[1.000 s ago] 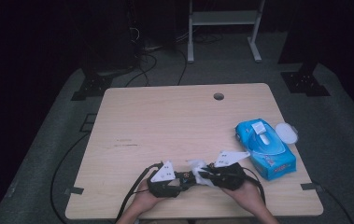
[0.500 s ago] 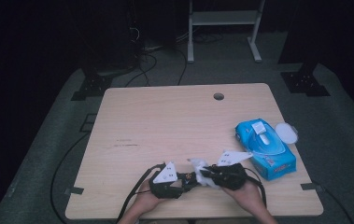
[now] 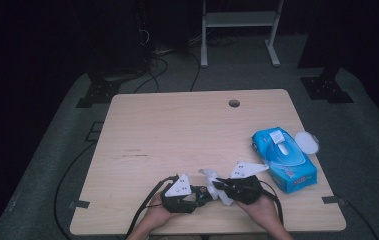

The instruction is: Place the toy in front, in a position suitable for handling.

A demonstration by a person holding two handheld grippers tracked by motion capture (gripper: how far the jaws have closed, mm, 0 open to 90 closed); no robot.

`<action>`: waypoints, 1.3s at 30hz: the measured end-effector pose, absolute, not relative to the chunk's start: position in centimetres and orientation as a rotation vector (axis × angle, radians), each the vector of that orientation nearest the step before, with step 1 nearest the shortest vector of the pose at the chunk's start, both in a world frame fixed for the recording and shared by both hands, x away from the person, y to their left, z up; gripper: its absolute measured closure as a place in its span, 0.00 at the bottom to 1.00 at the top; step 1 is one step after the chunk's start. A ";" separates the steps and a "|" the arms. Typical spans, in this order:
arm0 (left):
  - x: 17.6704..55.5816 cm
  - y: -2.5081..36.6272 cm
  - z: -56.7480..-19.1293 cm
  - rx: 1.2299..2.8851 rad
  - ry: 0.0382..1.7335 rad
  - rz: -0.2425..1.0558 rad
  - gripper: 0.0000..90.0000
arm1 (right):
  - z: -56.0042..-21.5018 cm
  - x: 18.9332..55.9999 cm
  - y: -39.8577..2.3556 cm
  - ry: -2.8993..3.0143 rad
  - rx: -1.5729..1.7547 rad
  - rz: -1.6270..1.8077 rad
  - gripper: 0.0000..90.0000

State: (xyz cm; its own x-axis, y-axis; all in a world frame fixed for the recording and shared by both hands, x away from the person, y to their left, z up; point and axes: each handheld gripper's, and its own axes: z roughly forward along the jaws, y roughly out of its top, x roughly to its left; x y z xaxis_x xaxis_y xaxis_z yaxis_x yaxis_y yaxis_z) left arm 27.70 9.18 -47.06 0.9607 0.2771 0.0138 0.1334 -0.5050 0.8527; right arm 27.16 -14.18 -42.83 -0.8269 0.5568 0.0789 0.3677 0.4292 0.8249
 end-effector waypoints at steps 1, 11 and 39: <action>27.7 9.2 -47.1 2.108 0.285 0.182 0.64 | -42.8 26.9 -13.5 2.485 0.787 1.352 0.94; 27.7 9.0 -47.2 2.099 0.282 0.176 0.64 | -42.7 27.2 -13.5 2.465 0.788 1.317 0.93; 27.7 9.0 -47.1 2.109 0.278 0.162 0.64 | -42.6 26.4 -13.6 2.482 0.725 1.294 0.94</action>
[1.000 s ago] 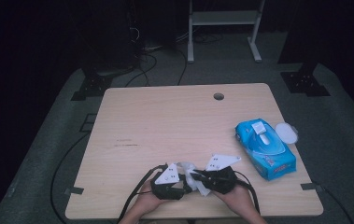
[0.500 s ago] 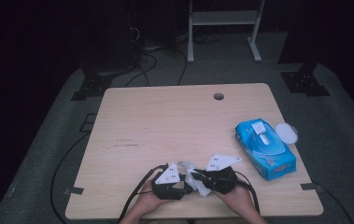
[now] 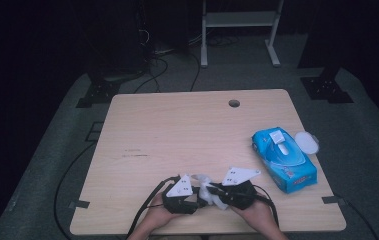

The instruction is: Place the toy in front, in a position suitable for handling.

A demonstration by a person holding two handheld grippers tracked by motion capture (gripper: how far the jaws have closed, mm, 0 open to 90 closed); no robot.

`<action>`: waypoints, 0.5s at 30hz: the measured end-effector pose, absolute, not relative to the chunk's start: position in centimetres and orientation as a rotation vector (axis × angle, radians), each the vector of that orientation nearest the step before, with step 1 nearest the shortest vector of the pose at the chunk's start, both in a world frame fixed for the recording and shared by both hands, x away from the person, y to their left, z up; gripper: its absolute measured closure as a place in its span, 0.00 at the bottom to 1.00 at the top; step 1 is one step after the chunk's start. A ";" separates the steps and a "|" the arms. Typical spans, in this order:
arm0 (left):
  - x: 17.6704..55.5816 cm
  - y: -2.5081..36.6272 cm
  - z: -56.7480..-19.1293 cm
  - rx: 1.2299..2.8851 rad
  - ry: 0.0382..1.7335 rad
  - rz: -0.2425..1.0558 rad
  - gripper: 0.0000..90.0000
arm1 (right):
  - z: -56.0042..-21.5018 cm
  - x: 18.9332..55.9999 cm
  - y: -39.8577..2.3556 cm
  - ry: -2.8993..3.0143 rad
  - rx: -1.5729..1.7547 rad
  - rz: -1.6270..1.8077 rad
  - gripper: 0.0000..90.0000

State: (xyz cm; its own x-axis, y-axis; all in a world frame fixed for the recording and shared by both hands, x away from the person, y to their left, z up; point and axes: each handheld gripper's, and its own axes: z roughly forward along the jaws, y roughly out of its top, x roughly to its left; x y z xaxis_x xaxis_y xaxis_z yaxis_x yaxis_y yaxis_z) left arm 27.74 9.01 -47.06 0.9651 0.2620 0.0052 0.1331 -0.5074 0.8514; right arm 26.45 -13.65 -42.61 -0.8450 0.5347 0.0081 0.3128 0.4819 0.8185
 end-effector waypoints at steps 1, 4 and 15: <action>27.8 9.1 -47.0 2.113 0.275 0.167 0.64 | -42.6 26.7 -14.3 2.464 0.746 1.277 0.94; 27.9 9.2 -47.0 2.116 0.271 0.170 0.65 | -42.6 27.4 -16.7 2.437 0.829 1.269 0.93; 27.9 9.2 -47.0 2.116 0.276 0.167 0.65 | -42.6 26.6 -15.8 2.447 0.773 1.258 0.93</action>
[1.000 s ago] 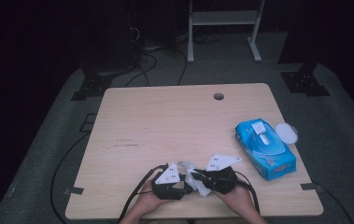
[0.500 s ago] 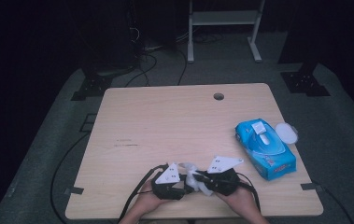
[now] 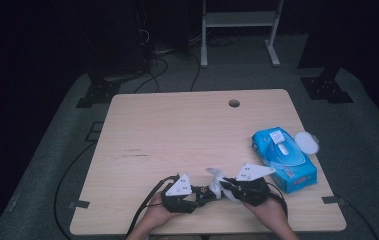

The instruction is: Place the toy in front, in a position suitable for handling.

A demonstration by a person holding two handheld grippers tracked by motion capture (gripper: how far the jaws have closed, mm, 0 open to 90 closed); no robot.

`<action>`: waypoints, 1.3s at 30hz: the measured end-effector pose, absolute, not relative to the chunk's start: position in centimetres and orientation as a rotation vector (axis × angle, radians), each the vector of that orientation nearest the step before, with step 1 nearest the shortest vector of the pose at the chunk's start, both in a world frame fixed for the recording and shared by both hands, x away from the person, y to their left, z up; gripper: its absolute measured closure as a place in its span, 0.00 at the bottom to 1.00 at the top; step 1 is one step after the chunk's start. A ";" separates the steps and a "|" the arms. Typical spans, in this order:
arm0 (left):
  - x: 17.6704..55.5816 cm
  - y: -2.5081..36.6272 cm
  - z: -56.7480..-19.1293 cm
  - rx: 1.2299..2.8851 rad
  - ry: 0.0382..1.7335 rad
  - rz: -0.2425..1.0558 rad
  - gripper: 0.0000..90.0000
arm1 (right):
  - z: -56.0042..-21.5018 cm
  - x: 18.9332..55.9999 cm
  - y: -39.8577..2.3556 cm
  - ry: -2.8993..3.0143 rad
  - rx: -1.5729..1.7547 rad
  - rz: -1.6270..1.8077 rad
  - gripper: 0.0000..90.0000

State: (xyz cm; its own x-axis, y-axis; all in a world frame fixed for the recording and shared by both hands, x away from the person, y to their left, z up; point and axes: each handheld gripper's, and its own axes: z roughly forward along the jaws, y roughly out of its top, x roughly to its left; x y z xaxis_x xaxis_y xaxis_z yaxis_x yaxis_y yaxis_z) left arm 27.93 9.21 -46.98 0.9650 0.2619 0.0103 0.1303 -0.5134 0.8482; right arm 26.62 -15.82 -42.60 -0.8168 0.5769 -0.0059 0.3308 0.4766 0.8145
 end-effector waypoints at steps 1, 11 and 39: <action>28.0 9.3 -46.9 2.119 0.273 0.168 0.64 | -42.6 26.5 -15.5 2.448 0.761 1.249 0.93; 28.8 10.1 -46.7 2.138 0.304 0.196 0.64 | -42.7 28.2 -18.8 2.387 0.908 1.263 0.93; 30.1 10.5 -46.8 2.091 0.483 0.236 0.58 | -41.2 28.2 -19.8 2.379 0.906 1.303 0.93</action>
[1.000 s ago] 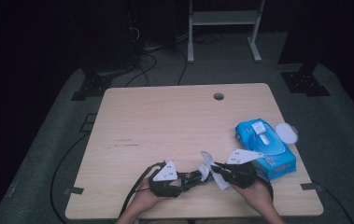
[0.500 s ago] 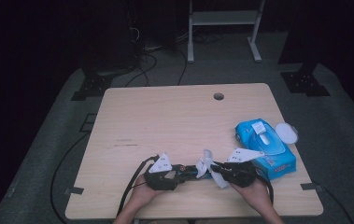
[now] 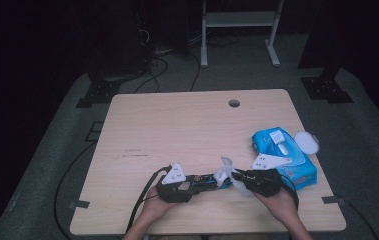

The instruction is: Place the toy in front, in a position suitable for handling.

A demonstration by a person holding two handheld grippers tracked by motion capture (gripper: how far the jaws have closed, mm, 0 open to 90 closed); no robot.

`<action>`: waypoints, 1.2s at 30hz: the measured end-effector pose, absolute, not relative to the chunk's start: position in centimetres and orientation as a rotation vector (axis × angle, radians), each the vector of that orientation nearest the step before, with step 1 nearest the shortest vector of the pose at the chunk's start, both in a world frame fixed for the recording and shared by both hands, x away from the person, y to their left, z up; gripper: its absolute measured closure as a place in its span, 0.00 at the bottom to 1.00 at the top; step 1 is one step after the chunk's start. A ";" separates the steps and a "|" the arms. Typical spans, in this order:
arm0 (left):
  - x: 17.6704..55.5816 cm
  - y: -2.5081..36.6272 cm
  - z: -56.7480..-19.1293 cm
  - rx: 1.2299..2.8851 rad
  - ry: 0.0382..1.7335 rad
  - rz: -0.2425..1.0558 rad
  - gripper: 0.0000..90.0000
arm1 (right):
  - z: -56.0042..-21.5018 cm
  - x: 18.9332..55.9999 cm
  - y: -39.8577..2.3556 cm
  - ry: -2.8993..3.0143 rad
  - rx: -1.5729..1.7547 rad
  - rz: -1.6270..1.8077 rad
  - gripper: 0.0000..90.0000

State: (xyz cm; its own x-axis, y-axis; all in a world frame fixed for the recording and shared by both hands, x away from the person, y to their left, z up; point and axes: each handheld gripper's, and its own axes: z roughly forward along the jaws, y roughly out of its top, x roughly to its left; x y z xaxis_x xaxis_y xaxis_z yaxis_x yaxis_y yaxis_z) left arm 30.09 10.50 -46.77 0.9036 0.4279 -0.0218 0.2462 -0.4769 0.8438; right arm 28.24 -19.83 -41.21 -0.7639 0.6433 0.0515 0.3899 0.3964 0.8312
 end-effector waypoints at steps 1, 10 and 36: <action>30.1 10.5 -46.8 2.090 0.484 0.238 0.58 | -40.9 28.2 -20.0 2.378 0.898 1.295 0.93; 29.8 10.2 -46.8 2.101 0.442 0.247 0.60 | -41.5 28.5 -18.6 2.431 0.839 1.228 0.82; 30.2 10.6 -46.9 2.096 0.410 0.252 0.64 | -42.7 30.6 -17.6 2.342 0.875 1.197 0.90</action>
